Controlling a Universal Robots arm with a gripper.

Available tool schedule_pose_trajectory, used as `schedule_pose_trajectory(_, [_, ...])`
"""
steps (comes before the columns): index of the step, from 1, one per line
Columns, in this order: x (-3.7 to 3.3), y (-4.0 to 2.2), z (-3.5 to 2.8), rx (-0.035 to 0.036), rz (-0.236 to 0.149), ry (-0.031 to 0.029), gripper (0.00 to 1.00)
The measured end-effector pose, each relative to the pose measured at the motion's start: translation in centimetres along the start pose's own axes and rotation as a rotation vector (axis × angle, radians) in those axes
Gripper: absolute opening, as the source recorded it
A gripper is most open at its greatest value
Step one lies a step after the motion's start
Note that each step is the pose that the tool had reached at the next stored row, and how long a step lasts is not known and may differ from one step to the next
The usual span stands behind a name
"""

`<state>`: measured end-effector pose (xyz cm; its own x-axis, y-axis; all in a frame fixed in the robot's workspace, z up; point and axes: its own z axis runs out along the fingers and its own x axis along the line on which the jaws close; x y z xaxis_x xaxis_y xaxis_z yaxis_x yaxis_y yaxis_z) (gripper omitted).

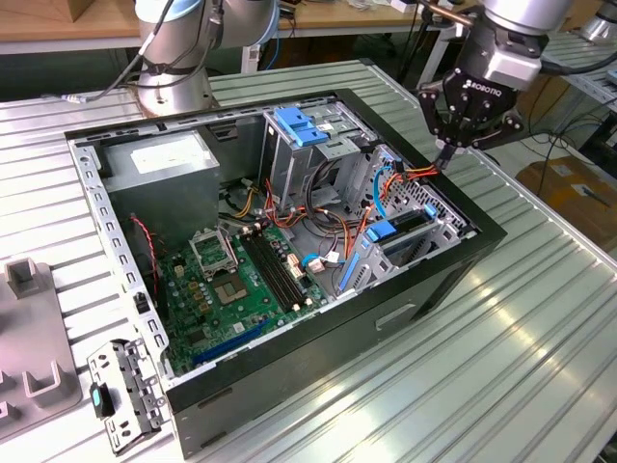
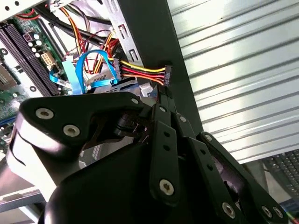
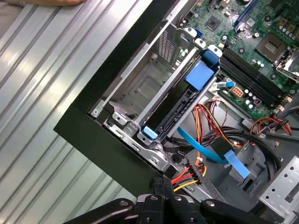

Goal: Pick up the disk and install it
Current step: 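Insert the first disk wire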

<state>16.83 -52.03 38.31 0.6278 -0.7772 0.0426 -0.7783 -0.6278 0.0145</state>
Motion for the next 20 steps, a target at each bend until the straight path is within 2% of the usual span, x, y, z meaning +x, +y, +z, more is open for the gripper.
schedule_pose_trajectory(1, [0.04,-0.06,0.04,0.0004,-0.01,0.0002,0.11])
schedule_pose_trajectory(2, [0.07,-0.1,0.06,0.0008,-0.021,0.0004,0.17])
schedule_pose_trajectory(4, [0.13,-0.18,0.13,0.0017,-0.041,0.0007,0.17])
schedule_pose_trajectory(5, [0.19,-0.25,0.19,0.0024,-0.057,0.0009,0.24])
schedule_pose_trajectory(6, [0.23,-0.33,0.26,0.0027,-0.065,0.0009,0.25])
schedule_pose_trajectory(7, [0.25,-0.5,0.44,0.0035,-0.084,0.0014,0.25])
schedule_pose_trajectory(8, [0.27,-0.52,0.52,0.0051,-0.122,0.0019,0.31])
schedule_pose_trajectory(12, [0.26,-0.55,0.77,0.0087,-0.204,0.003,0.31])
schedule_pose_trajectory(18, [0.07,-0.9,1.55,0.0113,-0.266,0.0039,0.31])
schedule_pose_trajectory(19, [0.08,-0.91,1.61,0.0116,-0.277,0.0043,0.23])
schedule_pose_trajectory(20, [0.06,-0.89,1.61,0.0121,-0.282,0.0046,0.23])
